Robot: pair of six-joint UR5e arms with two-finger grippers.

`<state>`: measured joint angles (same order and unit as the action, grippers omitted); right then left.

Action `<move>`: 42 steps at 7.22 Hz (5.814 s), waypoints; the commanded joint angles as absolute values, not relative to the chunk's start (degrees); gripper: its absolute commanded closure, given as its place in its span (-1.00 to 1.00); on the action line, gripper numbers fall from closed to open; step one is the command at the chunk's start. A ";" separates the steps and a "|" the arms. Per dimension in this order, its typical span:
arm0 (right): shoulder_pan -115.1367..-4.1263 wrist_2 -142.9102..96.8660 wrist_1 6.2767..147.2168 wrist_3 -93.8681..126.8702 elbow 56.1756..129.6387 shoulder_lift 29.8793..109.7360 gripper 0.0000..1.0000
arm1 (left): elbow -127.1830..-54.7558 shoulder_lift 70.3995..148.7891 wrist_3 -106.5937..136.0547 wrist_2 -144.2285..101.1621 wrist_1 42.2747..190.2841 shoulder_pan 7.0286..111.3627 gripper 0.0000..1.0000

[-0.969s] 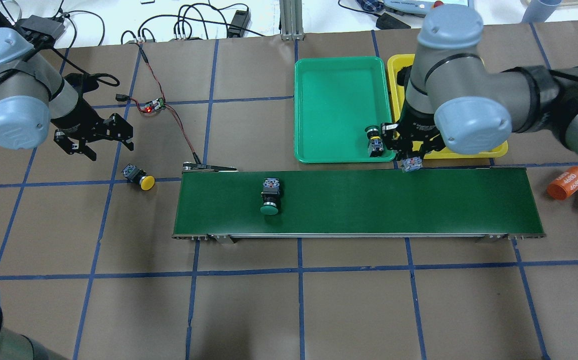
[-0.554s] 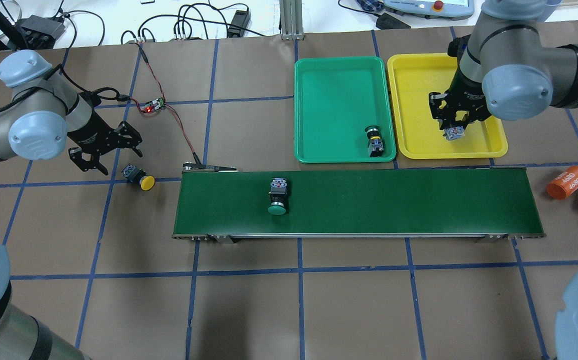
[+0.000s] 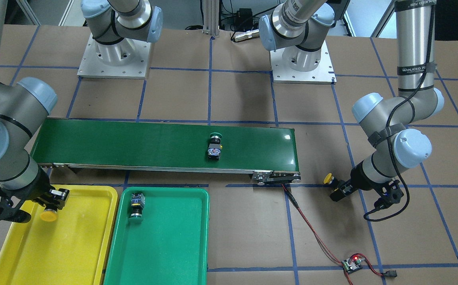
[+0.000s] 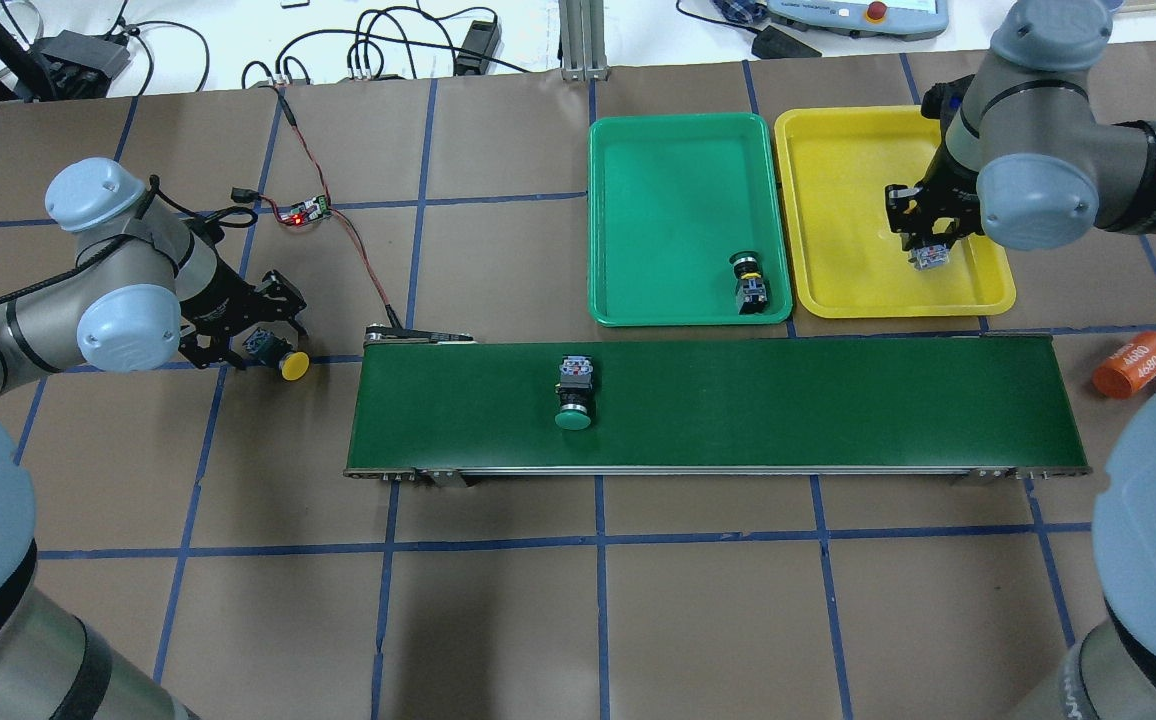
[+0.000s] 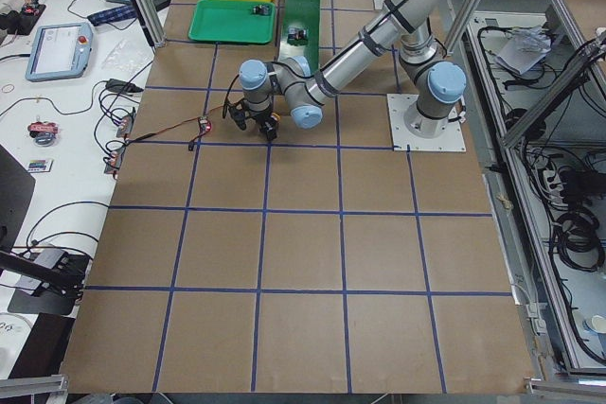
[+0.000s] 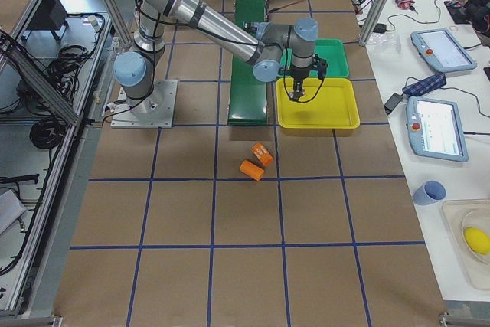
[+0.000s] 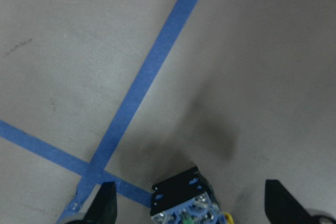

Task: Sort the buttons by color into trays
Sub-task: 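Drop yellow button in yellow tray while left gripper reaches for last button, then place yellow button on belt with left gripper while right gripper returns, then move belt's green button into green tray with right gripper while left arm withdraws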

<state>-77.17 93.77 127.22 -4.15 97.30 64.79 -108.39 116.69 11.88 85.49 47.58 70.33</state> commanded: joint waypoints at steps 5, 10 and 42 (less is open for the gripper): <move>-76.90 93.52 128.50 -4.13 97.47 65.98 -1.00 | -105.05 108.66 1.54 86.31 60.24 71.10 1.00; -79.27 92.90 99.53 -3.25 98.44 90.59 -1.00 | -99.32 103.97 -3.94 86.74 71.02 89.40 1.00; -97.29 88.59 129.63 7.47 88.86 60.04 1.00 | -86.83 96.23 2.90 90.96 94.31 87.45 -1.00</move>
<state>-97.23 88.56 125.93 7.66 89.14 62.84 -85.89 95.57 3.17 90.17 94.64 86.93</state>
